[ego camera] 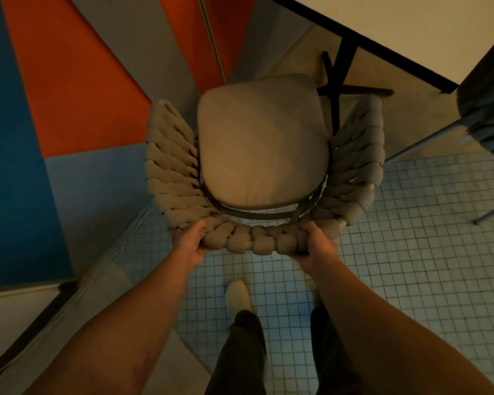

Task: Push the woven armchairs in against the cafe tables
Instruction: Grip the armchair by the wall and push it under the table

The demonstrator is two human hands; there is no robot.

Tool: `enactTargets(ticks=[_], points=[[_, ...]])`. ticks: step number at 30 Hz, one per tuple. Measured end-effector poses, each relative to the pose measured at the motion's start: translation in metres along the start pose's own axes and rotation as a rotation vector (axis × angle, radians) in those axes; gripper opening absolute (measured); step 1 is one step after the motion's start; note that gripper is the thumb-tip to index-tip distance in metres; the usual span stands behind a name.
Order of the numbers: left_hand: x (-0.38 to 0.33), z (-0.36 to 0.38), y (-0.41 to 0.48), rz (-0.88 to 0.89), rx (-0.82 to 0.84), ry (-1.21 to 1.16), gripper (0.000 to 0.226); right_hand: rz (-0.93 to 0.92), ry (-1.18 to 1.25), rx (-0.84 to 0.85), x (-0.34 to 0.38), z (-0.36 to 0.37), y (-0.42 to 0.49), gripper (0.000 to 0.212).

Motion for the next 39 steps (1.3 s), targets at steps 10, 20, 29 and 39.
enactTargets(ticks=[10, 20, 29, 39], points=[[-0.041, -0.002, 0.01, 0.051, 0.09, 0.148, 0.046, 0.059, 0.105, -0.003, -0.042, 0.015, -0.005, 0.062], [-0.084, -0.019, 0.023, 0.161, 0.219, 0.247, 0.049, 0.013, -0.015, 0.027, -0.066, 0.023, -0.033, 0.052], [-0.078, -0.033, 0.01, 0.111, 0.152, 0.151, 0.074, -0.915, -1.218, -0.131, 0.0, 0.011, -0.087, 0.029], [-0.045, -0.017, 0.005, 0.099, 0.094, 0.041, 0.069, -1.164, -2.109, 0.352, 0.015, 0.038, -0.046, 0.071]])
Point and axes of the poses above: each hand's wrist, its own y-axis towards the middle knuckle, its own z-axis out of the palm, x = y × z, the point moved 4 cm from there along y, towards the middle knuckle, and after that the axes turned 12 degrees about -x, right-handed, at the moved point
